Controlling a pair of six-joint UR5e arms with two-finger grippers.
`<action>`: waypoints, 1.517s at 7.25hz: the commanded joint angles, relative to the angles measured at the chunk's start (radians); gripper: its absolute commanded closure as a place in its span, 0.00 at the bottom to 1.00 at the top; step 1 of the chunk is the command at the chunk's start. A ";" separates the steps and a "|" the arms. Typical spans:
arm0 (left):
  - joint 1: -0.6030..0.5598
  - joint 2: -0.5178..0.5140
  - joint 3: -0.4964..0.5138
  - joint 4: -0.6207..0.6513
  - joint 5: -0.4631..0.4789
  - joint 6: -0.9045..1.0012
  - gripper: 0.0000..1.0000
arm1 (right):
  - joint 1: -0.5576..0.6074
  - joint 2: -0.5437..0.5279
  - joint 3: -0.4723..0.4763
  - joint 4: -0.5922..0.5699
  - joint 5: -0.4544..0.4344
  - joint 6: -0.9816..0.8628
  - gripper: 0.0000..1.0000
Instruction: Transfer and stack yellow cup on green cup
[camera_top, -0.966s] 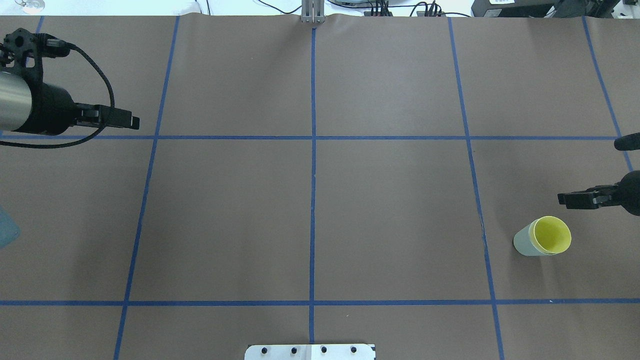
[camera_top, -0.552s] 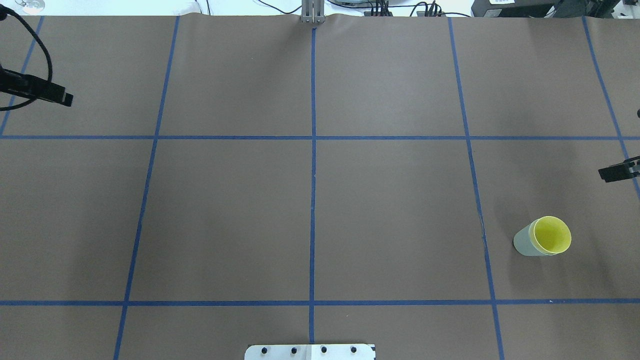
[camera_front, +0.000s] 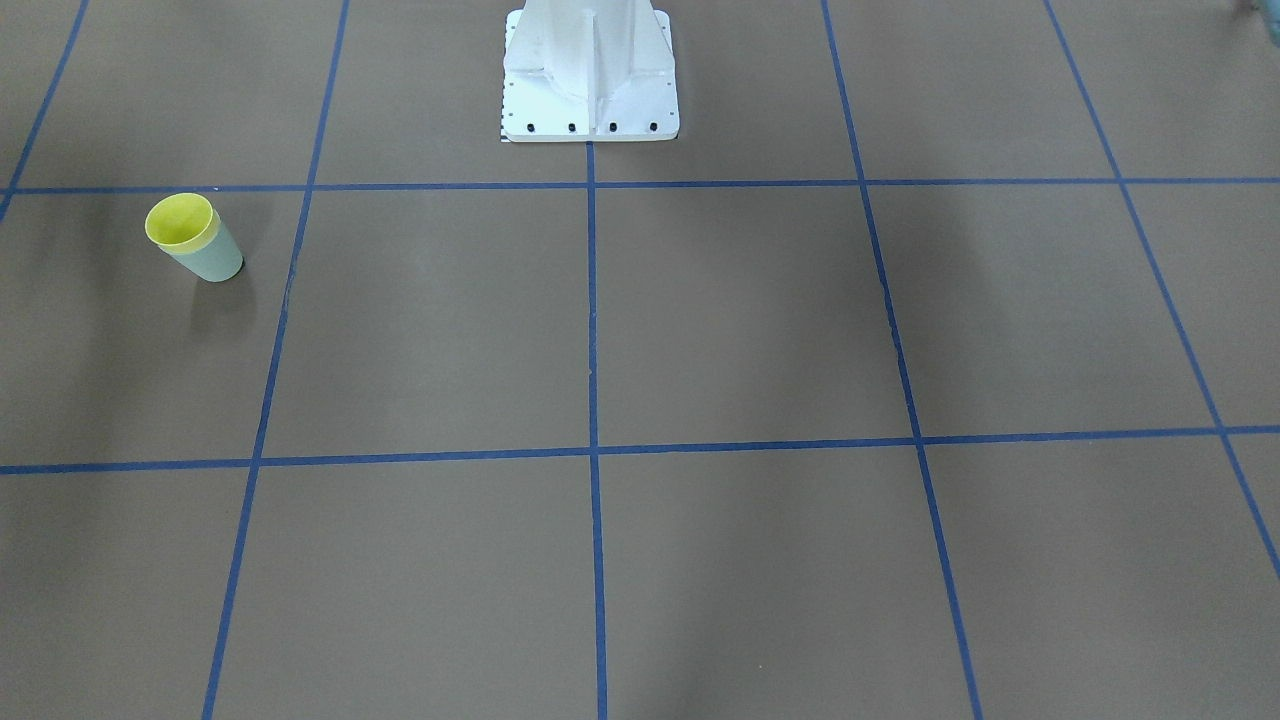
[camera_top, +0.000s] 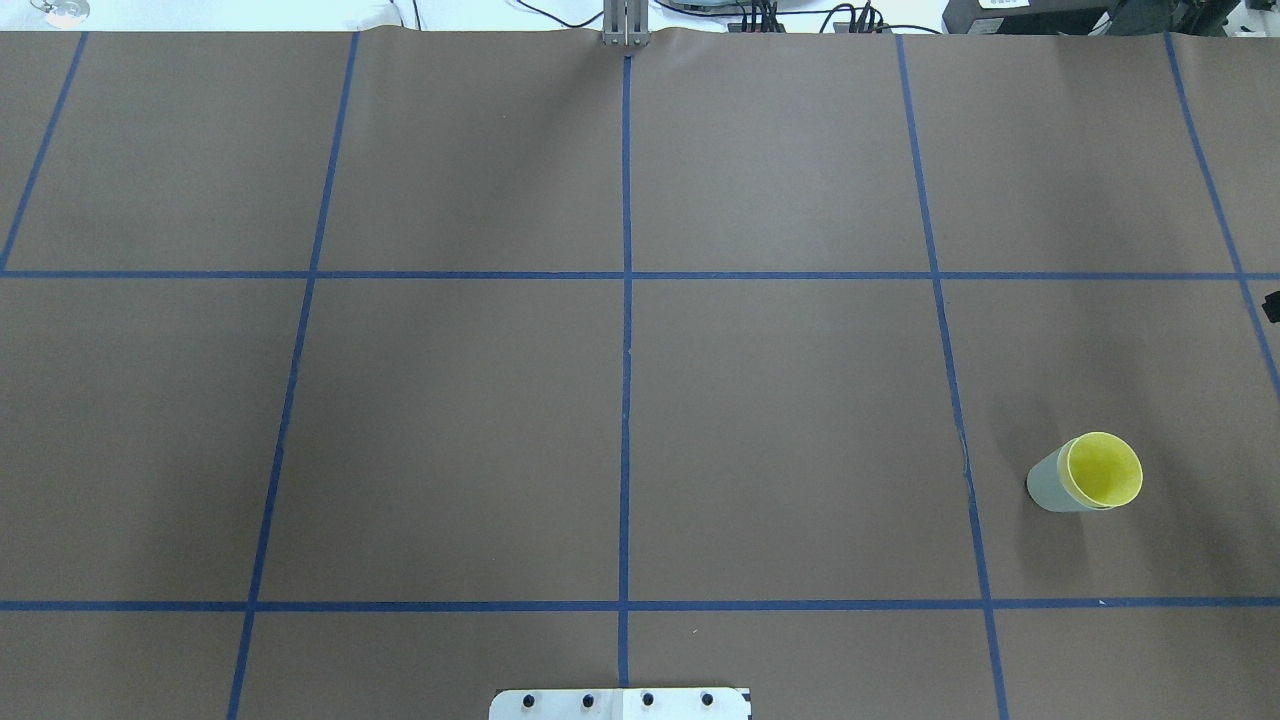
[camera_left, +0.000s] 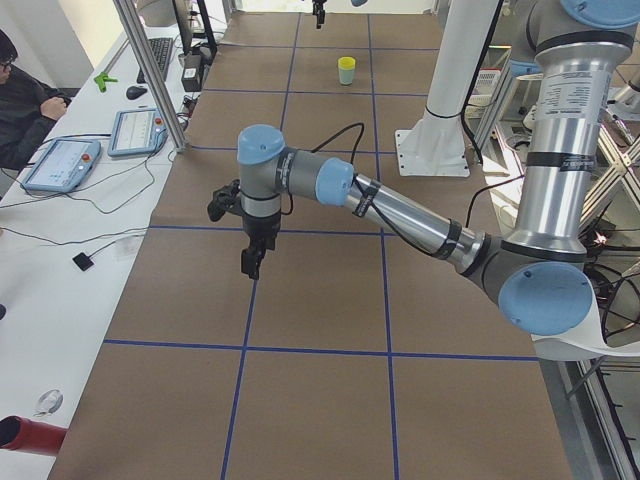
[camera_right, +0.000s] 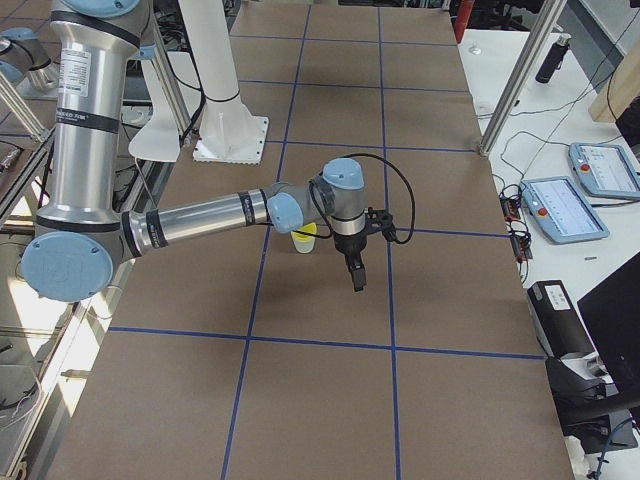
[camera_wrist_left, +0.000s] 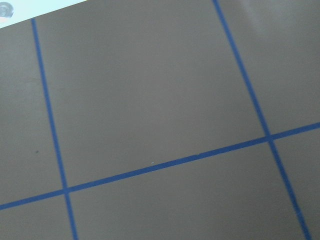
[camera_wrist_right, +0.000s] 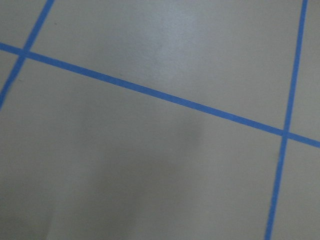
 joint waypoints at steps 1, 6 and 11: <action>-0.073 0.089 0.075 0.005 -0.053 0.118 0.00 | 0.134 0.072 -0.145 -0.006 0.188 -0.037 0.00; -0.070 0.104 0.215 -0.178 -0.046 0.106 0.00 | 0.270 0.052 -0.152 -0.071 0.299 -0.060 0.00; -0.069 0.092 0.220 -0.221 -0.036 -0.022 0.00 | 0.268 0.050 -0.170 -0.068 0.261 -0.059 0.00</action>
